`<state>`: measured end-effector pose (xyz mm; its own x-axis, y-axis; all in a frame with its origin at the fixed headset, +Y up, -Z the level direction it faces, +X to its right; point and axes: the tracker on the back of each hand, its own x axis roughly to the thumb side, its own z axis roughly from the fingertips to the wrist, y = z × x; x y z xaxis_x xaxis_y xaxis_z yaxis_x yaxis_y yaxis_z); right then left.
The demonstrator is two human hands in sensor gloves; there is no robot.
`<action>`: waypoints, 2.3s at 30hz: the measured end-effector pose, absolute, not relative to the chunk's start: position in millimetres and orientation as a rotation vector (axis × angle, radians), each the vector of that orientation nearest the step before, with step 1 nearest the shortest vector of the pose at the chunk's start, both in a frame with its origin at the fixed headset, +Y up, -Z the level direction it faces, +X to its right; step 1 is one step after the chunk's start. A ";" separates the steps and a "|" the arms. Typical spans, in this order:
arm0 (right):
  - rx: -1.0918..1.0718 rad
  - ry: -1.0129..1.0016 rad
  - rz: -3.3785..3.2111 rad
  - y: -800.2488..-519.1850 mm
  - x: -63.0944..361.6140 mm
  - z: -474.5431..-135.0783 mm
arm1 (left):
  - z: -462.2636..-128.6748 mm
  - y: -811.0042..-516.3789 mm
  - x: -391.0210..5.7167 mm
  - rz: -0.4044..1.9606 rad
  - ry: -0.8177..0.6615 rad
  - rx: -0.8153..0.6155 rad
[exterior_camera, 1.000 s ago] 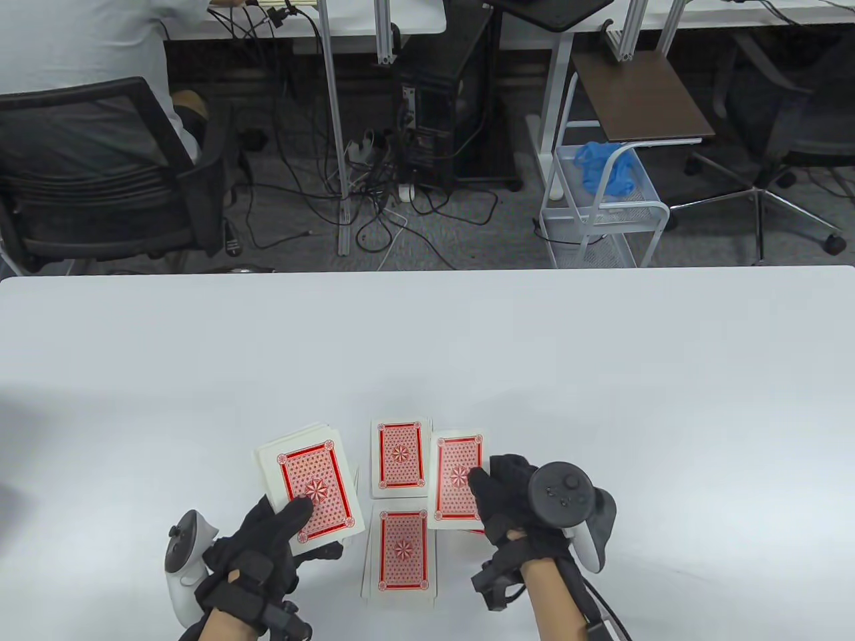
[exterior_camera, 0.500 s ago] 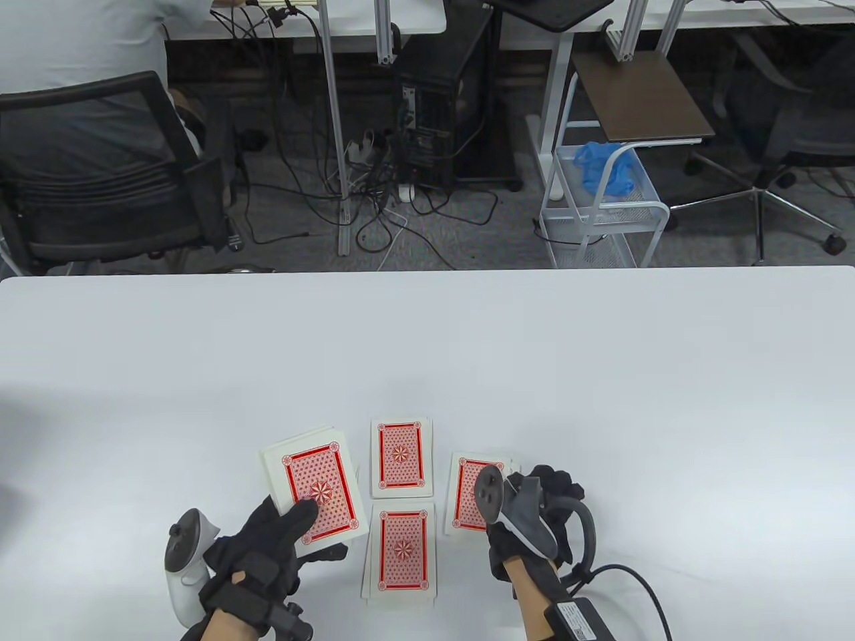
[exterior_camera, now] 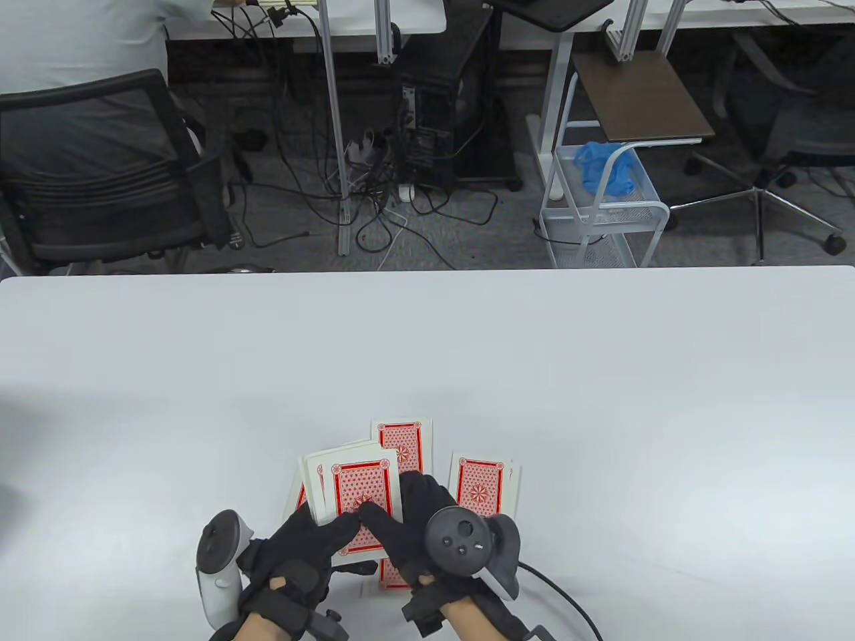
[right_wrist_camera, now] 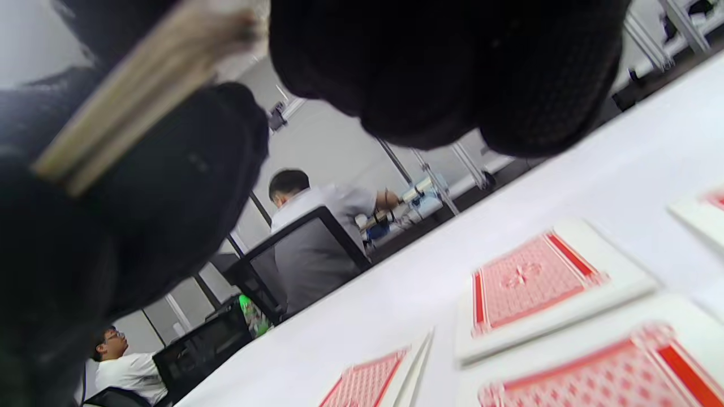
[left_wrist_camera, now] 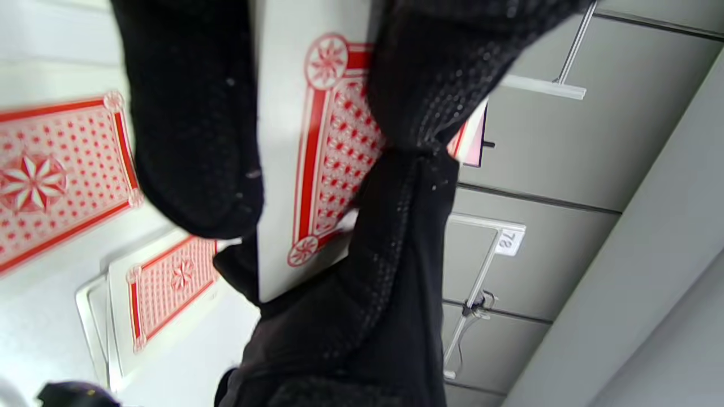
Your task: Four-player card dealing with fan arrangement
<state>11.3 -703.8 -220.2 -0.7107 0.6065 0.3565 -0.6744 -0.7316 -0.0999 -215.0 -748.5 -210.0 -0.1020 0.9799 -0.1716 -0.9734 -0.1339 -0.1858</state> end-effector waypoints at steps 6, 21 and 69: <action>0.397 -0.313 2.351 -705.6 12.7 -218.5 | -215.2 -755.4 -218.0 1.735 -0.094 -0.371; 0.097 0.058 2.248 -734.7 54.3 -230.1 | -207.6 -725.0 -284.4 1.642 0.093 0.007; 0.426 -0.065 1.920 -706.3 7.1 -231.9 | -213.8 -738.6 -254.7 1.835 -0.075 -0.291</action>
<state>7.1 -706.3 -231.9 -0.3220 0.8899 0.3231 -0.9096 -0.3854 0.1551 -254.7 -738.6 -213.8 -0.2529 0.9543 -0.1594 -0.9380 -0.2822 -0.2012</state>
